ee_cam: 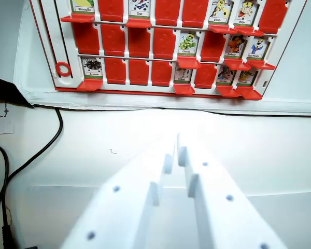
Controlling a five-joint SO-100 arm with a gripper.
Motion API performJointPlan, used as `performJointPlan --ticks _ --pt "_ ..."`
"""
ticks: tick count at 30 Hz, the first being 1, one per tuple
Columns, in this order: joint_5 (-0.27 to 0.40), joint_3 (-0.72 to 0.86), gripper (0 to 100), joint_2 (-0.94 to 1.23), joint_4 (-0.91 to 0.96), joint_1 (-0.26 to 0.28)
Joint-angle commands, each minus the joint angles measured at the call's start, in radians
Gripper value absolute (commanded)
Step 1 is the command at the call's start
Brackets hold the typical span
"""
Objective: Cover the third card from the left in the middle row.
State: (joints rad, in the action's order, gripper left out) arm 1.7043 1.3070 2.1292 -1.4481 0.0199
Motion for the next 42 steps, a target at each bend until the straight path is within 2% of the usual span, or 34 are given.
performJointPlan --ticks 1,21,25,27,32,35,38,42 --pt "-0.005 -0.095 0 0.06 -0.009 0.021" --pt "-0.032 -0.103 0 0.074 0.028 0.008" --pt "-0.061 -0.103 0 0.075 0.043 0.005" --pt "-0.097 -0.106 0 0.075 0.049 0.002" --pt "-0.112 -0.107 0 0.075 0.052 0.0" --pt "-0.112 -0.104 0 0.075 0.054 0.006" --pt "-0.084 -0.092 0 0.075 0.078 -0.008" --pt "-0.1 -0.095 0 0.074 0.08 -0.005"
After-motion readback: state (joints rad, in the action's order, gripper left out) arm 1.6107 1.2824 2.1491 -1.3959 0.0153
